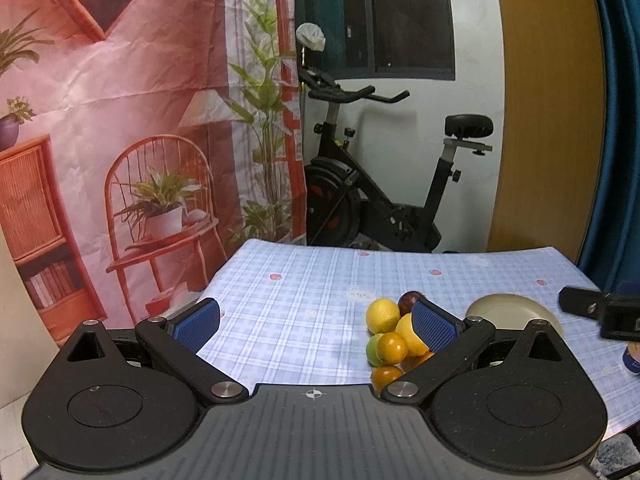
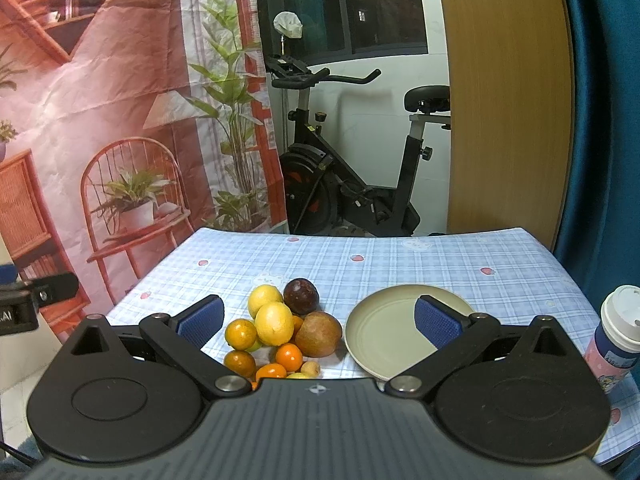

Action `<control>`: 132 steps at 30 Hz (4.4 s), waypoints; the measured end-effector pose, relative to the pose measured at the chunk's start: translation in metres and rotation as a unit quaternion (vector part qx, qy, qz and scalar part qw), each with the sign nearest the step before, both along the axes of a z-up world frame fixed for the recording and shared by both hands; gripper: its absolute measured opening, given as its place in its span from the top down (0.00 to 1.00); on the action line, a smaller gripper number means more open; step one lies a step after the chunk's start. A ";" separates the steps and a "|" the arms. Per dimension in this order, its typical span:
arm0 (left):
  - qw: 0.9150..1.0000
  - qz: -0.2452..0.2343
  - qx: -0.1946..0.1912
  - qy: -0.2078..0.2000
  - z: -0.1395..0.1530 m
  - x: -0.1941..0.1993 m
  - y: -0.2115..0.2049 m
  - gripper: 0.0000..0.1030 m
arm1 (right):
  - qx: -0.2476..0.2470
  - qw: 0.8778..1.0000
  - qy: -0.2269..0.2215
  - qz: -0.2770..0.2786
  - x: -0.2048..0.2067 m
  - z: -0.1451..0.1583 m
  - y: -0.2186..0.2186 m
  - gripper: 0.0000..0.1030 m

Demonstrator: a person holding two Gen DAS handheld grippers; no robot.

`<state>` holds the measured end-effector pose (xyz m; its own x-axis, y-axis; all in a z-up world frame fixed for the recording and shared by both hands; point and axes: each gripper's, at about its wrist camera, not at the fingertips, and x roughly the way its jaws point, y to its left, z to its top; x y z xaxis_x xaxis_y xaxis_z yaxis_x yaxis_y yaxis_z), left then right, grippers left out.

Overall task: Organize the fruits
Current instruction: 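Move the right tool to the fruit pile and close it on an orange, then carry the orange in the right tool over the beige plate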

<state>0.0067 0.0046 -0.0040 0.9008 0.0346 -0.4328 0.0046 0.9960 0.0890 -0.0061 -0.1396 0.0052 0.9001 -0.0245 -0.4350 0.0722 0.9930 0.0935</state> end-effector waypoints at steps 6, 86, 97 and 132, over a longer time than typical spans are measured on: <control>1.000 0.001 -0.018 0.012 -0.010 0.014 0.007 0.00 | -0.006 1.000 -0.026 0.010 0.011 -0.001 -0.012 0.00; 0.966 -0.185 -0.056 0.172 -0.131 0.173 -0.025 0.49 | 0.016 0.992 0.070 0.099 0.117 -0.106 -0.026 0.30; 0.960 -0.193 -0.066 0.192 -0.138 0.178 -0.027 0.49 | 0.023 0.992 0.077 0.101 0.118 -0.111 -0.027 0.30; 0.976 -0.109 -0.102 0.157 -0.123 0.160 0.049 0.57 | 0.015 0.963 0.143 0.229 0.162 -0.135 0.038 0.44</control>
